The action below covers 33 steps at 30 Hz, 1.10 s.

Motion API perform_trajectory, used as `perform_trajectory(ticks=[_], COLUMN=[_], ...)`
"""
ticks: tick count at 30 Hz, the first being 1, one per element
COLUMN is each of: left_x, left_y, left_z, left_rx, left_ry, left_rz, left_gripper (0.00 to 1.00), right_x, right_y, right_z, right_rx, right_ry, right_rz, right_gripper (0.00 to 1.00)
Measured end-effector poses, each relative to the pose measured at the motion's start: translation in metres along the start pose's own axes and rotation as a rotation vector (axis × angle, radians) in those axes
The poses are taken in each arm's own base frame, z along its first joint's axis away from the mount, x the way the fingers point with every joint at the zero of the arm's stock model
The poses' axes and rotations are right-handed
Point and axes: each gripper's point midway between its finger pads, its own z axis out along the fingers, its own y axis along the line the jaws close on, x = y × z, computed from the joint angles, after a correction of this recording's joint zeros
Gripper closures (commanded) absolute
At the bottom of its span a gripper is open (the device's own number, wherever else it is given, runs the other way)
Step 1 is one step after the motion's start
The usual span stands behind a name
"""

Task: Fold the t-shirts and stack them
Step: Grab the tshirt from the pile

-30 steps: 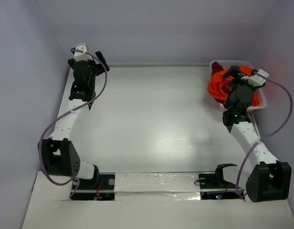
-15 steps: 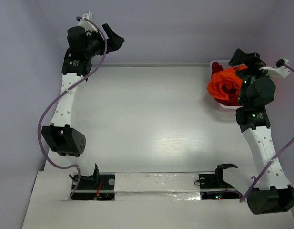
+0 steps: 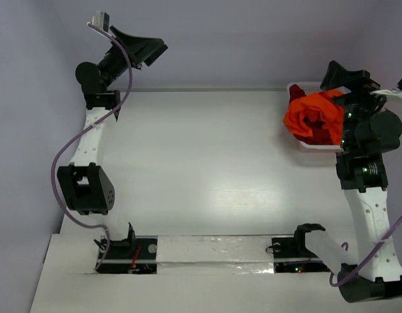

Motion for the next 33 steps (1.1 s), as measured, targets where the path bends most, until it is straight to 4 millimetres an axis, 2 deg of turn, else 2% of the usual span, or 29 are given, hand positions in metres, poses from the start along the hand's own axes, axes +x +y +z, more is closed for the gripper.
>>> perform_trajectory(ticks=[2,6,8,10,15,17,21,24,27,29,30,32,33], left_x=[-0.009,-0.018,-0.027,-0.036,-0.04,-0.039,-0.036,-0.04,-0.027,-0.011,-0.004,0.006,0.005], left_y=[-0.012,0.003,0.002,-0.011,-0.068,-0.099,-0.182,-0.261,-0.303,-0.317,-0.316,-0.3,-0.281], left_z=[0.006,-0.002,-0.009,-0.011,-0.01,-0.012,-0.034,-0.045,-0.057,-0.063,-0.066,-0.071,-0.073], left_rx=[0.088,0.1,0.1,0.117,0.135,0.118,0.124,0.172,0.22,0.284,0.324,0.361,0.346], left_ry=[-0.012,-0.047,-0.063,-0.06,-0.036,-0.058,-0.18,-0.259,-0.251,-0.202,-0.181,-0.154,-0.148], left_rz=[-0.121,-0.294,-0.272,-0.21,0.038,0.174,0.426,0.586,0.699,0.76,0.779,0.759,0.712], left_gripper=[0.01,0.01,0.01,0.01,0.01,0.01,0.01,0.01,0.01,0.01,0.01,0.01,0.01], right_x=[0.0,0.006,0.012,0.015,0.022,0.022,0.022,0.022,0.024,0.028,0.031,0.036,0.039], right_y=[-0.001,-0.011,-0.017,-0.02,-0.022,-0.023,-0.025,-0.026,-0.025,-0.025,-0.025,-0.027,-0.028], right_z=[0.001,0.004,0.005,0.009,0.013,0.015,0.016,0.018,0.023,0.028,0.03,0.032,0.032], right_rx=[0.005,0.059,0.091,0.112,0.127,0.137,0.155,0.167,0.18,0.189,0.194,0.201,0.206], right_ry=[-0.001,0.007,0.024,0.041,0.061,0.064,0.065,0.068,0.08,0.095,0.107,0.124,0.132], right_rz=[0.002,0.008,0.008,0.005,0.01,0.01,0.018,0.027,0.043,0.054,0.055,0.053,0.052], right_gripper=[0.0,0.0,0.0,0.0,0.0,0.0,0.0,0.0,0.0,0.0,0.0,0.0,0.0])
